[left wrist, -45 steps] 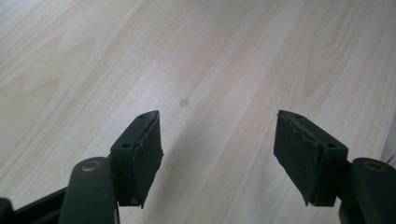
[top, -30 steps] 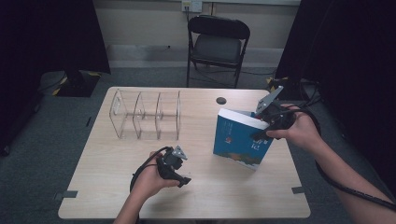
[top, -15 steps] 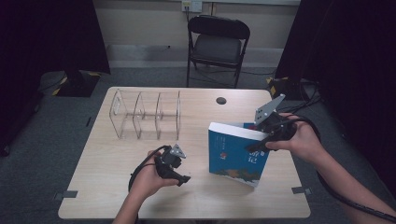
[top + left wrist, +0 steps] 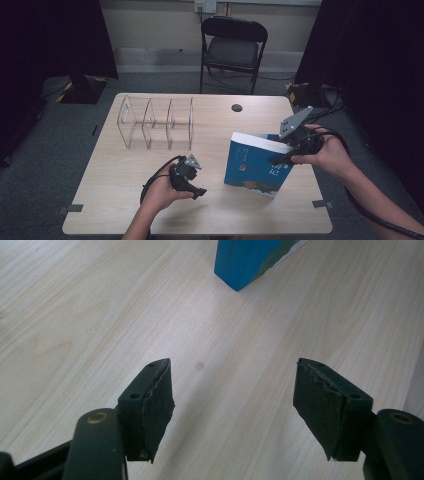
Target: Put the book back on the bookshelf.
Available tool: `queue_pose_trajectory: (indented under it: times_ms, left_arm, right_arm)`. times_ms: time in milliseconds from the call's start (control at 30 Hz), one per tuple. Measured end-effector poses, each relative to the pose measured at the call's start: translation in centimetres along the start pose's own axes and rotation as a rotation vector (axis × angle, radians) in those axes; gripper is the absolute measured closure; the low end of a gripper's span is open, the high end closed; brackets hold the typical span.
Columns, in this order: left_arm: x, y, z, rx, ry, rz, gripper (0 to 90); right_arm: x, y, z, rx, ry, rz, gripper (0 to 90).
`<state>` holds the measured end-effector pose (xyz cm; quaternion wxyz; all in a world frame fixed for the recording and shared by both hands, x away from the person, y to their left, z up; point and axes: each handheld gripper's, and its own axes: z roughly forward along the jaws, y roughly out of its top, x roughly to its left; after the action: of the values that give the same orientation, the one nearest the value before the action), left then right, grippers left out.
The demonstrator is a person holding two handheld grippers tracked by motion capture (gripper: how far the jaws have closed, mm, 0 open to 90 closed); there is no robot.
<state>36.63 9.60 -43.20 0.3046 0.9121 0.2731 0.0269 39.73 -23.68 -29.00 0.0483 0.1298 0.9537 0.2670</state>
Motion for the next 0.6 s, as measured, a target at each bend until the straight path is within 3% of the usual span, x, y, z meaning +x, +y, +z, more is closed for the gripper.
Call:
queue_pose_trajectory:
  times_ms: [333,433,600]
  left_arm:
    - [-0.1,0.5,0.1,-0.007,-0.025,-0.003,32.3]
    - [0.0,1.3,-0.3,0.012,-0.018,0.028,32.4]
    - [-0.1,2.7,-0.9,0.022,-0.014,0.036,32.8]
  right_arm:
    - [0.0,-0.2,-0.1,-0.010,0.016,-0.007,56.8]
    - [0.0,-0.2,-0.2,-0.010,0.008,-0.009,52.9]
    - [0.0,-0.5,-0.3,0.010,-0.002,-0.012,44.0]
